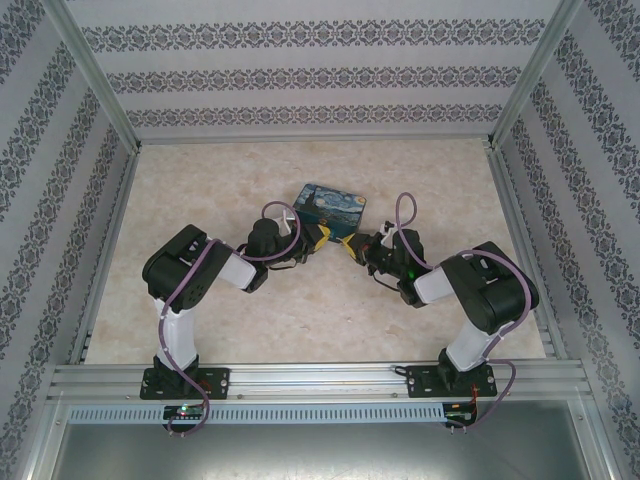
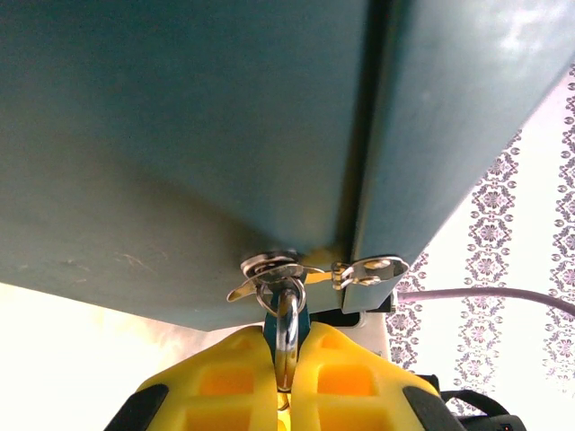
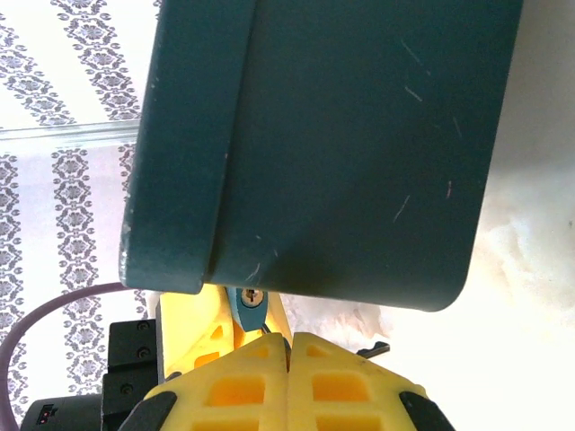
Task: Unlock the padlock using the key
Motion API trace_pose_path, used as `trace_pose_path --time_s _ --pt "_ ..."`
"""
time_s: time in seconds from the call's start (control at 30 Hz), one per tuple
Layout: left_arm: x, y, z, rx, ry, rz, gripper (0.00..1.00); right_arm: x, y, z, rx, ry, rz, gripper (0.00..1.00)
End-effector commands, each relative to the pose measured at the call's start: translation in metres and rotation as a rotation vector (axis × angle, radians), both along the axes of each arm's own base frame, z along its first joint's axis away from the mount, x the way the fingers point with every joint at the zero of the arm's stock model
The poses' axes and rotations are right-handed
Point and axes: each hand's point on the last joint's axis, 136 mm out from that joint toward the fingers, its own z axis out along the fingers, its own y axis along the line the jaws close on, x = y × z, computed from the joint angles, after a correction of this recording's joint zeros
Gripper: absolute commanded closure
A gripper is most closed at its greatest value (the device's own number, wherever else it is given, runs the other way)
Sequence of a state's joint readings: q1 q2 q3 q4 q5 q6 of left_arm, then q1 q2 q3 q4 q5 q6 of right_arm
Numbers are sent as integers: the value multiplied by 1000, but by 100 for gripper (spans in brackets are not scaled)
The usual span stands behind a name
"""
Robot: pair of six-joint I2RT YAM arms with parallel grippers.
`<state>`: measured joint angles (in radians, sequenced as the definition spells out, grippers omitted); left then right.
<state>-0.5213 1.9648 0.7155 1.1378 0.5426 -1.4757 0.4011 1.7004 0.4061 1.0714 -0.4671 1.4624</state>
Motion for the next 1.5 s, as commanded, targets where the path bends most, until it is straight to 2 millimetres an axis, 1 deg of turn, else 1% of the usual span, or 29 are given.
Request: trace_pose_path --time_s 0.0,0.3,0.7,0.87,1.1,1.23,1.47 --pt "7 0 23 -55 -71 -5 100 5 -2 9 -3 -40 -5 100" --pt "6 0 21 -50 -68 -6 100 10 1 13 2 -46 -2 100" --pt "6 0 21 -53 -70 -10 100 16 10 16 7 -50 12 100" --pt "6 0 21 -54 -67 -8 100 14 10 12 2 -42 15 100" --pt "6 0 22 -54 -70 -9 100 8 3 4 -13 -22 -1 100" --pt "6 0 22 -53 -69 -10 100 7 2 1 -19 -14 -1 100" --pt "6 0 24 -57 -72 -9 100 12 6 4 -22 -18 2 100"
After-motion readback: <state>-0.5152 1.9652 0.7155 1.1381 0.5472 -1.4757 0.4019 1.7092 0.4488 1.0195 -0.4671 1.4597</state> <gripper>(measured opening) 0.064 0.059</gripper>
